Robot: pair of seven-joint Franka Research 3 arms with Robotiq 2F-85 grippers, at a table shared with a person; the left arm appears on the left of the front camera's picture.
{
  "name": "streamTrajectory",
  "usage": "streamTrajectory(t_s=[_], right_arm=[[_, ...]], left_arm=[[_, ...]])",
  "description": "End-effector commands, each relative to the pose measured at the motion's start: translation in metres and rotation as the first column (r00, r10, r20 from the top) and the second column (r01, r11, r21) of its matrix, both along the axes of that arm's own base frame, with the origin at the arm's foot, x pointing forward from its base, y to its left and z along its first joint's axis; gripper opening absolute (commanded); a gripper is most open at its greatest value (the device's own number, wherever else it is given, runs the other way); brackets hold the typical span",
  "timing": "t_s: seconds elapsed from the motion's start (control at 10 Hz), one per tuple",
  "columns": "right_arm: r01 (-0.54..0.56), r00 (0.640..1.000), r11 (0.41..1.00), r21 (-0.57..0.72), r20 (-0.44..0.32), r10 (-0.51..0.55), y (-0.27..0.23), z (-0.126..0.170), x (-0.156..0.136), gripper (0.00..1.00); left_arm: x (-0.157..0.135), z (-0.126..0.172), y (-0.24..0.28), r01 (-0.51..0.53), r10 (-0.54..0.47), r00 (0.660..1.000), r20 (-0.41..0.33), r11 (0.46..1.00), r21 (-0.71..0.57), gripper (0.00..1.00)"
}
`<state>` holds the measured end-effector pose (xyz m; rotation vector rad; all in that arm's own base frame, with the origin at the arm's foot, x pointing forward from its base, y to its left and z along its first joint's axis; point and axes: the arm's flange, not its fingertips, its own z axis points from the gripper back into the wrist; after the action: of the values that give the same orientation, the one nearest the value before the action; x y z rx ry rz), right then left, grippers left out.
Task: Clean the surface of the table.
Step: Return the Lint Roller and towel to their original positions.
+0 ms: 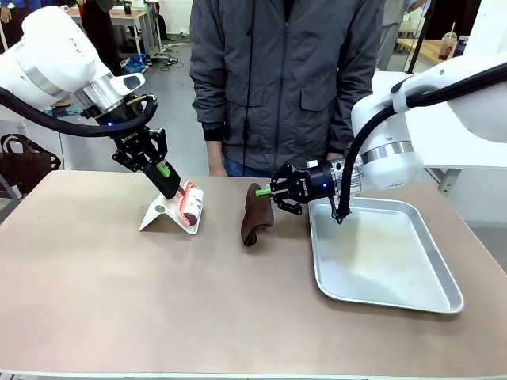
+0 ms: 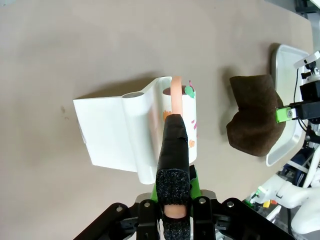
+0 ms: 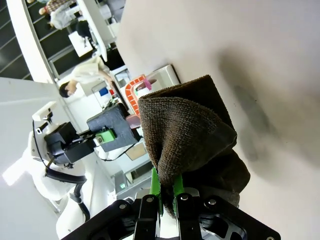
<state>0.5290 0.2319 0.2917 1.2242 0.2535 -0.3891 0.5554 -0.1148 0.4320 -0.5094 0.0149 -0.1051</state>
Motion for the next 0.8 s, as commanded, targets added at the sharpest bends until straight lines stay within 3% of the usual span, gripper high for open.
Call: streamTrajectory(t_s=[0.0,0.7], right_arm=[[0.028,0.999,0.999,0.018,-0.031,-0.028,0.003,0.005,0.011,0.11],[0.019,0.999,0.999,0.042,-0.039,-0.017,-0.007,0.002,0.013,0.11]], left_arm=[[-0.010,-0.002,0.002,0.010,-0.010,1.000,0.016,1.000,0.009,0.22],[-0.008,-0.016,-0.010,-0.124,0.122,0.992,0.025,0.991,0.049,0.22]])
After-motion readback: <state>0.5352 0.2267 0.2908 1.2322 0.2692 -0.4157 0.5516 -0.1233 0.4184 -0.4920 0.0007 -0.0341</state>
